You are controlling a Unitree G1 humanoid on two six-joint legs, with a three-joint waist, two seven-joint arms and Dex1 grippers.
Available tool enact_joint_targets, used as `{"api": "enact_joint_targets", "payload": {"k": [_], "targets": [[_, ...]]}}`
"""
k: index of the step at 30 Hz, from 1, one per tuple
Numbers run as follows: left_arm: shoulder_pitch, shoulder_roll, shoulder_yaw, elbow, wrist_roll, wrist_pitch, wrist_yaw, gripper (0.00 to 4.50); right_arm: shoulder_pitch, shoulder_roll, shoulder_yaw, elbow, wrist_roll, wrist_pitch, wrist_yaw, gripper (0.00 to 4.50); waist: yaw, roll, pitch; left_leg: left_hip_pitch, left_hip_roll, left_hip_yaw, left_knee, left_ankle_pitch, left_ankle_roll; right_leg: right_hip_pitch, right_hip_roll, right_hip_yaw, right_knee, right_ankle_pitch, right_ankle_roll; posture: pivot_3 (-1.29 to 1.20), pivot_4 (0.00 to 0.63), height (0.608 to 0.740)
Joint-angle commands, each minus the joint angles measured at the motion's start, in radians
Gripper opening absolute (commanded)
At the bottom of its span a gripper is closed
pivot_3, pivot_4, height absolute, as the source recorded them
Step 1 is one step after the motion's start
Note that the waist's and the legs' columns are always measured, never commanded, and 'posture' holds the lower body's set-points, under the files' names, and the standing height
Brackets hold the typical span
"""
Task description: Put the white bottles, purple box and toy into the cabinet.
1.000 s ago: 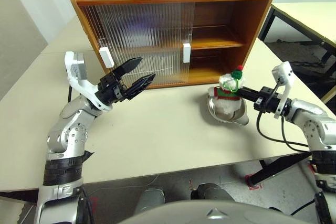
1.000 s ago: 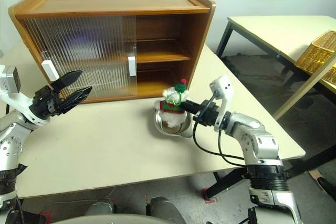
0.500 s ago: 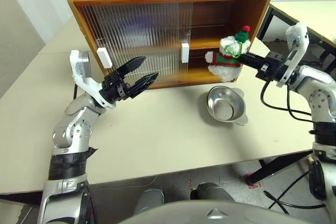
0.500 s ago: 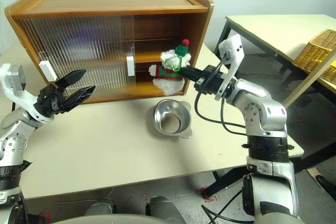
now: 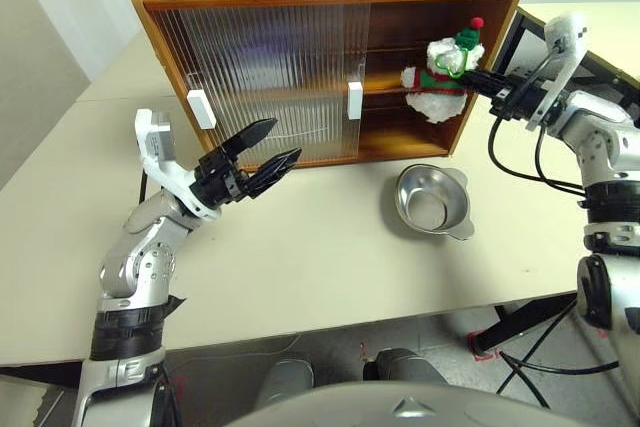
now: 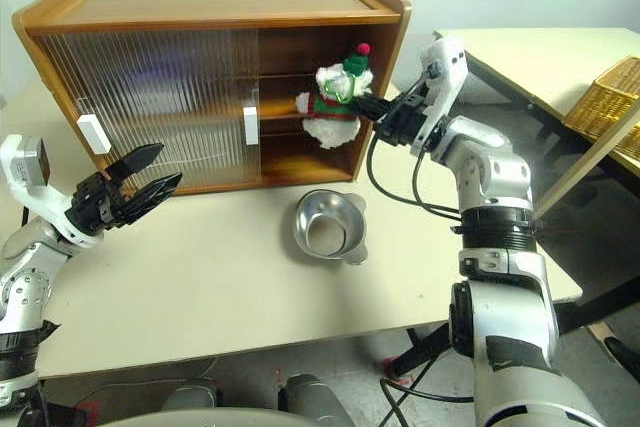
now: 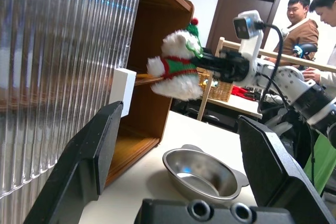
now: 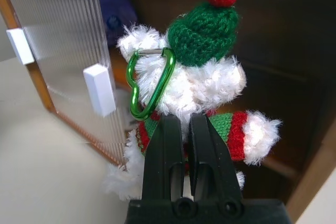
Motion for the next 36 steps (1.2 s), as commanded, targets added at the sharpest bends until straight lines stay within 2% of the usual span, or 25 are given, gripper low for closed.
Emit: {"api": "enact_joint_targets", "payload": {"k": [1,12,25,36], "targets": [[0.008,0.002,-0.004,-0.019,0.004,-0.003,0.003,4.50,-0.050,0.007,0.002,0.040,-0.016,-0.020,0.007,0.03,0.002,0.000,0.000,0.000,0.000,0.000,0.000,0.000,0.000,0.000,0.000,0.000,0.000,0.000,0.000,0.00,0.000,0.740],[0.006,0.002,-0.007,-0.020,0.003,0.000,0.005,4.50,-0.161,0.053,-0.003,0.190,-0.064,-0.127,-0.031,0.03,0.004,0.000,0.000,0.000,0.002,-0.002,0.000,0.000,0.000,-0.001,0.000,0.000,0.000,0.001,-0.004,0.00,0.000,0.740],[0.012,0.003,-0.003,-0.031,0.001,0.003,0.016,4.50,-0.306,0.181,0.005,0.545,-0.195,-0.388,-0.158,0.03,0.004,0.001,0.001,-0.001,0.004,-0.012,-0.002,0.000,0.000,-0.004,0.000,-0.003,0.000,0.004,-0.006,0.00,0.000,0.740],[0.037,0.005,0.006,-0.059,-0.007,0.004,0.036,4.50,-0.391,0.241,-0.001,0.727,-0.265,-0.512,-0.262,0.03,-0.002,0.002,0.001,0.000,0.006,-0.015,-0.001,0.000,0.000,-0.005,0.000,-0.004,0.000,0.010,-0.013,0.04,0.000,0.740]]}}
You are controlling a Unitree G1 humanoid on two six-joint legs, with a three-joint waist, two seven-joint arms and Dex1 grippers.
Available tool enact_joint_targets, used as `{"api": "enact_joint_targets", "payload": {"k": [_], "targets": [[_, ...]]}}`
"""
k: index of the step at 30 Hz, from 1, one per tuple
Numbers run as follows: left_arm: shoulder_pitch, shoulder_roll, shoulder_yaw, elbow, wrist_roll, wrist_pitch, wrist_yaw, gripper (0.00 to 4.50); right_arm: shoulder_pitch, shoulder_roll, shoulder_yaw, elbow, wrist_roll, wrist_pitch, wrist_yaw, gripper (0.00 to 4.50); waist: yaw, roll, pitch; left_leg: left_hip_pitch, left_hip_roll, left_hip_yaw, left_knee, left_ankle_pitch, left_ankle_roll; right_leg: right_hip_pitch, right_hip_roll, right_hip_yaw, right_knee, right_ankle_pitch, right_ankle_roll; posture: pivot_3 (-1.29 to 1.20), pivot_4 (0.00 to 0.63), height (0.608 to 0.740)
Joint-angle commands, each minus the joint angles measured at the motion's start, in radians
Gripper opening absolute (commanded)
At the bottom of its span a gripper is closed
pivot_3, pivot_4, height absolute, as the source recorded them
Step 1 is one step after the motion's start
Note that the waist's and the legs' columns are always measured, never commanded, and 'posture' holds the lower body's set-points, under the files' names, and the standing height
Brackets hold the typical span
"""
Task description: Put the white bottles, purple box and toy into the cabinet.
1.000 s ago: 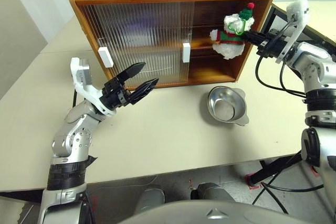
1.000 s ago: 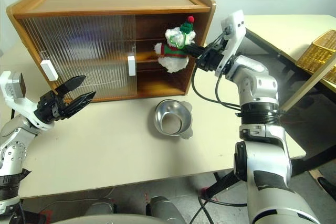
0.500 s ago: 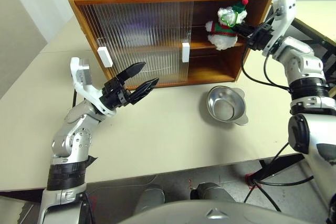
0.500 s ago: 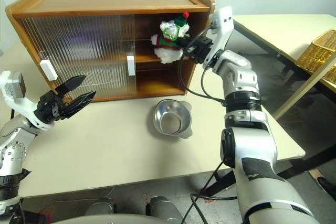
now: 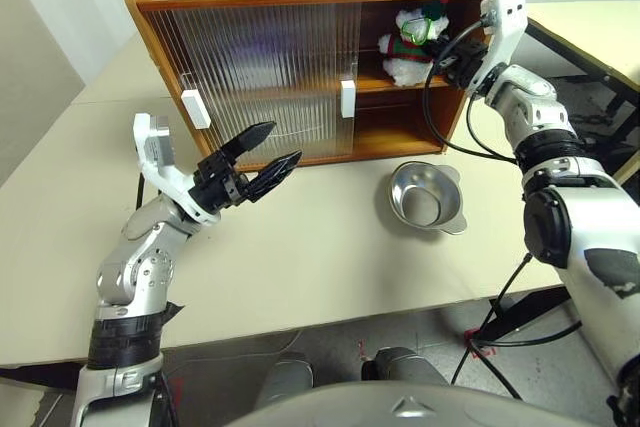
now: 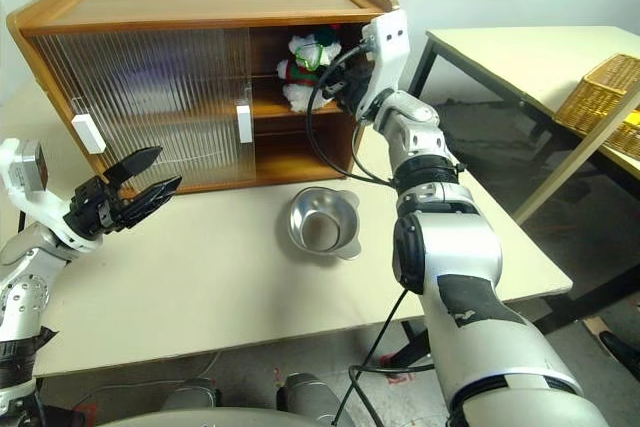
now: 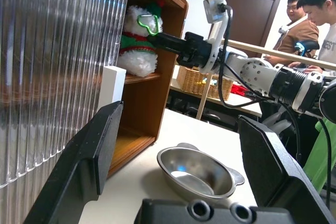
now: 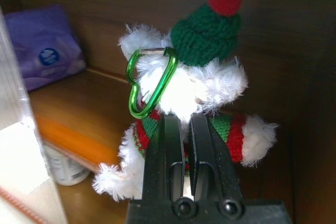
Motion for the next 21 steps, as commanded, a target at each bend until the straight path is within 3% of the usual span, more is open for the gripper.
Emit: {"api": "enact_joint_targets", "payload": {"k": [1,7,13,18,19,20,21], "targets": [[0.005,0.004,0.005,-0.020,-0.004,0.003,0.008,4.50,-0.032,0.021,0.001,0.045,-0.029,-0.023,-0.030,0.03,0.000,0.000,0.000,0.000,0.000,0.000,0.000,0.000,0.000,0.000,0.000,0.000,0.000,0.000,-0.001,0.04,0.000,0.740],[0.010,0.008,0.009,-0.024,-0.006,0.003,0.011,4.50,-0.044,0.042,-0.004,0.064,-0.040,-0.035,-0.063,0.03,-0.003,0.000,0.000,-0.001,0.001,-0.001,-0.001,0.000,-0.001,-0.002,0.000,0.000,0.000,0.002,-0.003,0.04,0.000,0.740],[0.003,0.007,0.007,-0.017,-0.004,0.001,0.011,4.50,-0.047,0.059,-0.019,0.064,-0.041,-0.032,-0.089,1.85,0.004,0.000,0.000,-0.003,0.001,-0.002,-0.003,0.000,-0.001,-0.006,0.001,0.000,0.000,0.002,-0.004,0.03,0.000,0.740],[-0.004,0.003,0.002,-0.010,-0.003,-0.001,0.008,4.50,-0.038,0.082,-0.017,0.055,-0.044,-0.037,-0.110,3.77,0.011,0.000,0.000,-0.011,0.003,-0.002,-0.004,0.000,-0.001,-0.013,0.001,-0.001,0.000,0.003,-0.012,0.03,0.000,0.740],[-0.005,0.003,0.001,-0.010,-0.003,-0.001,0.008,4.50,-0.036,0.084,-0.017,0.053,-0.044,-0.038,-0.110,4.17,0.012,0.000,0.000,-0.013,0.008,-0.001,-0.004,-0.001,-0.001,-0.016,0.001,-0.001,0.000,0.007,-0.008,0.02,0.000,0.740],[-0.006,0.002,0.001,-0.010,-0.003,0.000,0.008,4.50,-0.036,0.085,-0.017,0.052,-0.044,-0.038,-0.111,4.47,0.013,0.000,0.000,-0.015,0.009,0.000,-0.004,-0.001,-0.002,-0.017,0.001,-0.002,0.000,0.007,-0.007,0.02,0.000,0.740],[-0.006,0.002,0.000,-0.009,-0.003,0.000,0.007,4.50,-0.035,0.085,-0.017,0.051,-0.044,-0.038,-0.111,4.47,0.015,0.000,0.000,-0.017,0.010,0.001,-0.003,-0.002,-0.003,-0.019,0.001,-0.003,0.000,0.007,-0.007,0.02,0.000,0.740]]}}
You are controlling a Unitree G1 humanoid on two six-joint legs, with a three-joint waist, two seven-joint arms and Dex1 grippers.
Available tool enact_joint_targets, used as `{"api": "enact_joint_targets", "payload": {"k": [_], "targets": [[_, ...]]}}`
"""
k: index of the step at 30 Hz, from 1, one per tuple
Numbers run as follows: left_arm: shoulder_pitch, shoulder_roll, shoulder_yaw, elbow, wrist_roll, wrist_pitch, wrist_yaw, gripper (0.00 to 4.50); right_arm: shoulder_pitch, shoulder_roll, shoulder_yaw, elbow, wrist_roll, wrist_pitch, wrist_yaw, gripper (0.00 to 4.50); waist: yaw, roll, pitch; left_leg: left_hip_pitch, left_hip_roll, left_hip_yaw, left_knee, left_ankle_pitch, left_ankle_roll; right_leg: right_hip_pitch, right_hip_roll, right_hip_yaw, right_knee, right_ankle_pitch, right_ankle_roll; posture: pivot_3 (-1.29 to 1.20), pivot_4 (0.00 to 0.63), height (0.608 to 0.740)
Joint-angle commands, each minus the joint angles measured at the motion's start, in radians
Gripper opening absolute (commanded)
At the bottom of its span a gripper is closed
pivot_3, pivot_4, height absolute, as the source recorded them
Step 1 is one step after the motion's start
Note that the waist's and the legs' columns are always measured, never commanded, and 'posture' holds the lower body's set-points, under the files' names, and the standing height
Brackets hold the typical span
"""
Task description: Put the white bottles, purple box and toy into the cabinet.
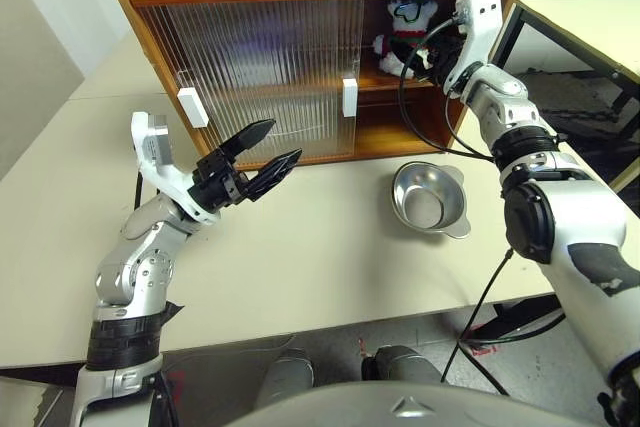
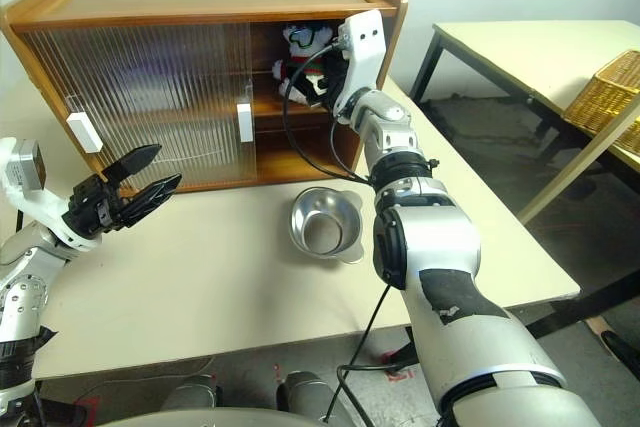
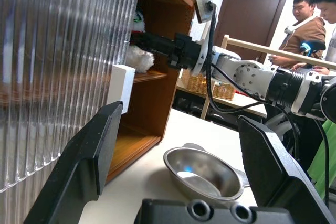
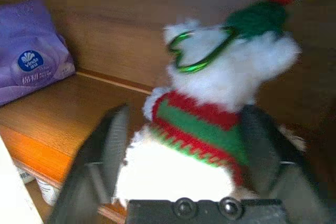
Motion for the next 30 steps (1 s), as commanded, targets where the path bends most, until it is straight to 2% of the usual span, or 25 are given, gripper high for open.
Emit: {"api": "enact_joint_targets", "payload": {"k": [1,10,18,24,27,30], "targets": [[-0.005,0.001,-0.001,0.003,-0.002,0.000,-0.003,4.50,0.002,0.002,-0.005,-0.001,-0.010,-0.002,-0.001,4.47,0.002,0.000,0.000,-0.001,0.000,0.000,0.000,0.000,-0.001,-0.001,0.000,0.000,0.000,0.000,0.000,0.02,0.000,0.740],[-0.015,-0.004,-0.009,0.016,0.000,0.000,-0.010,4.50,0.015,-0.041,-0.019,-0.072,0.013,0.000,0.036,4.47,0.002,0.000,0.000,-0.001,0.001,0.000,0.001,-0.002,-0.001,-0.001,0.001,-0.001,0.000,0.000,0.000,0.01,0.000,0.740],[-0.027,-0.014,-0.018,0.035,0.004,-0.003,-0.022,4.50,0.119,-0.072,-0.031,-0.339,0.065,0.105,0.079,4.47,0.001,0.000,0.000,0.001,0.000,0.001,0.005,-0.001,0.000,0.002,0.003,-0.001,0.000,0.003,0.002,-0.01,0.000,0.740],[-0.033,-0.019,-0.023,0.045,0.006,-0.006,-0.030,4.50,0.336,-0.144,-0.056,-0.749,0.207,0.406,0.144,4.47,0.003,-0.001,-0.001,0.001,-0.002,0.007,0.007,0.000,0.000,0.004,0.004,-0.004,0.000,0.003,0.000,-0.02,0.000,0.740],[-0.032,-0.018,-0.023,0.046,0.005,-0.006,-0.034,4.50,0.422,-0.175,-0.084,-0.889,0.283,0.534,0.135,4.47,0.000,-0.001,0.000,0.004,-0.005,0.008,0.007,0.000,-0.001,0.006,0.005,-0.003,0.000,0.003,0.001,-0.03,0.000,0.740],[-0.031,-0.014,-0.022,0.048,0.003,-0.001,-0.041,4.50,0.579,-0.245,-0.156,-1.056,0.423,0.739,0.161,4.47,0.000,-0.002,-0.001,0.010,-0.005,0.010,0.006,0.000,-0.001,0.013,0.007,-0.002,0.000,-0.003,0.011,-0.04,0.000,0.740]]}}
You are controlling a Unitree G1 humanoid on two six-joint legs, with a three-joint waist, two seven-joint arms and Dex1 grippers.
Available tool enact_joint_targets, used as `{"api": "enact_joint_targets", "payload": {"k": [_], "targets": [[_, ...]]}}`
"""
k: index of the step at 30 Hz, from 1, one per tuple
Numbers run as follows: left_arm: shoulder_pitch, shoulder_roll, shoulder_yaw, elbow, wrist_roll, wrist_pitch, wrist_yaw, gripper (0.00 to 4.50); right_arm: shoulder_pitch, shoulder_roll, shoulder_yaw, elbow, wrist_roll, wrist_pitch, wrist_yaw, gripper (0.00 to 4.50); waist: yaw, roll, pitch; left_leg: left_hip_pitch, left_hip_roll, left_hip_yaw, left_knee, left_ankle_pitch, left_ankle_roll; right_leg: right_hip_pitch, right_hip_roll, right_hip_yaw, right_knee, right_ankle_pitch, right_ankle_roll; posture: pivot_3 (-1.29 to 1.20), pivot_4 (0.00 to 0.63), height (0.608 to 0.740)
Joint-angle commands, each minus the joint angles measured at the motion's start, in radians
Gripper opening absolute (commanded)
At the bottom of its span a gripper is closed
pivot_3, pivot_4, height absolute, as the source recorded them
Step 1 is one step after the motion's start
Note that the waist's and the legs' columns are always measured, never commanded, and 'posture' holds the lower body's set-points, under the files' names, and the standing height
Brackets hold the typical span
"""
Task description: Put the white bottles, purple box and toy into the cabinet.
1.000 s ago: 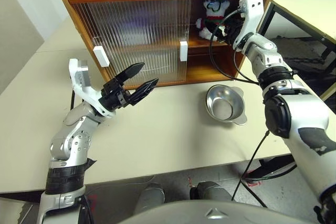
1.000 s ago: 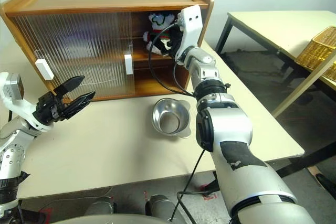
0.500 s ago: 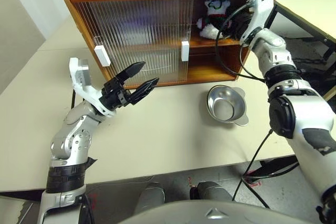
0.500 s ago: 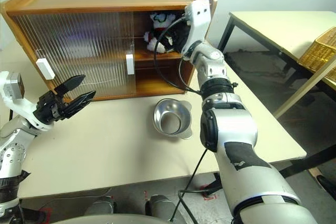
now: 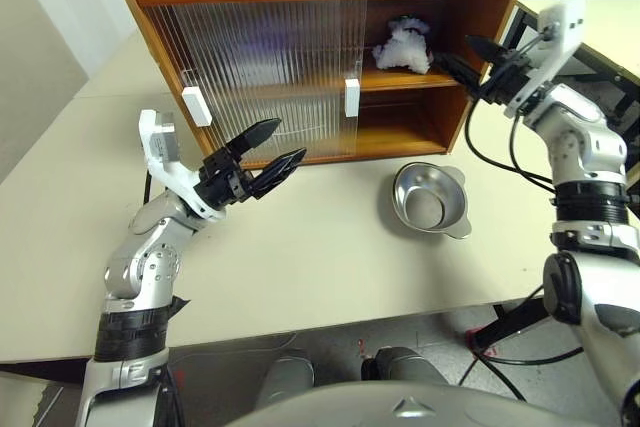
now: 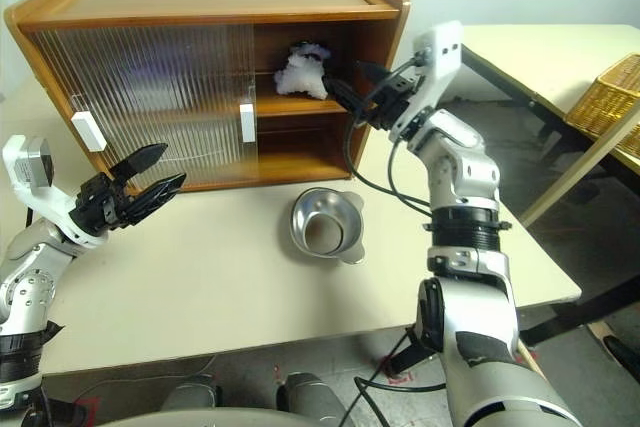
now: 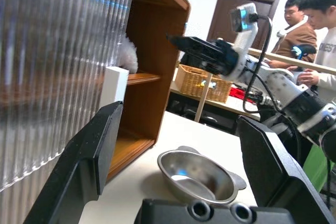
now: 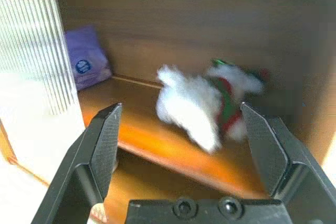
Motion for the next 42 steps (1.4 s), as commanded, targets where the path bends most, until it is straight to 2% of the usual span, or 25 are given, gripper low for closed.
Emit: {"api": "enact_joint_targets", "payload": {"k": [1,6,9,14,20,25,29,42], "targets": [[0.002,0.006,-0.001,0.010,0.002,0.003,-0.012,4.50,0.135,-0.056,-0.074,-0.164,0.132,0.201,0.006,4.47,0.001,-0.001,0.000,0.004,-0.001,0.000,0.000,0.000,0.000,0.004,0.001,0.001,0.000,-0.002,0.001,-0.04,0.000,0.740],[-0.004,0.010,0.000,0.016,0.001,0.007,-0.018,4.50,0.270,-0.084,-0.087,-0.268,0.209,0.347,-0.023,4.47,-0.017,-0.001,0.001,0.021,-0.009,-0.002,-0.001,0.000,0.000,0.021,0.003,0.005,0.000,-0.011,-0.001,-0.05,0.000,0.740],[-0.004,0.013,0.002,0.014,0.000,0.010,-0.018,4.50,0.308,-0.083,-0.102,-0.279,0.255,0.442,-0.053,4.47,-0.030,-0.002,0.001,0.023,-0.011,-0.001,-0.001,0.000,0.000,0.024,-0.002,0.004,0.000,-0.011,0.000,-0.04,0.003,0.740],[0.011,0.018,0.011,0.001,-0.004,0.014,-0.012,4.50,0.342,-0.082,-0.155,-0.238,0.349,0.612,-0.102,4.47,-0.030,-0.002,0.002,0.020,-0.011,-0.003,-0.001,-0.001,-0.001,0.021,-0.007,0.006,-0.001,-0.012,0.001,-0.03,0.010,0.740],[0.029,0.025,0.020,-0.016,-0.010,0.019,-0.003,4.50,0.358,-0.082,-0.242,-0.173,0.442,0.798,-0.169,4.47,-0.020,-0.002,0.001,0.008,-0.010,-0.006,-0.004,-0.002,-0.002,0.011,-0.004,0.005,0.000,-0.016,0.000,-0.02,0.021,0.740],[0.035,0.026,0.022,-0.022,-0.013,0.020,0.000,4.50,0.341,-0.061,-0.331,-0.113,0.493,0.910,-0.257,4.47,-0.006,-0.002,0.001,0.006,-0.012,-0.006,-0.004,-0.003,-0.002,0.010,-0.002,0.005,0.000,-0.018,0.009,-0.02,0.023,0.740],[0.033,0.028,0.022,-0.021,-0.014,0.023,0.001,4.50,0.348,-0.047,-0.412,-0.080,0.543,1.026,-0.307,4.47,-0.002,-0.002,0.002,0.006,-0.013,-0.005,-0.003,-0.004,-0.001,0.011,-0.003,0.006,0.000,-0.020,0.010,-0.02,0.026,0.740],[0.029,0.041,0.022,-0.022,-0.023,0.029,0.002,4.50,0.479,-0.019,-0.531,-0.077,0.567,1.183,-0.340,4.47,-0.004,-0.002,0.002,0.005,-0.013,-0.006,-0.003,-0.005,-0.002,0.010,-0.003,0.006,0.000,-0.023,0.006,-0.02,0.029,0.740]]}}
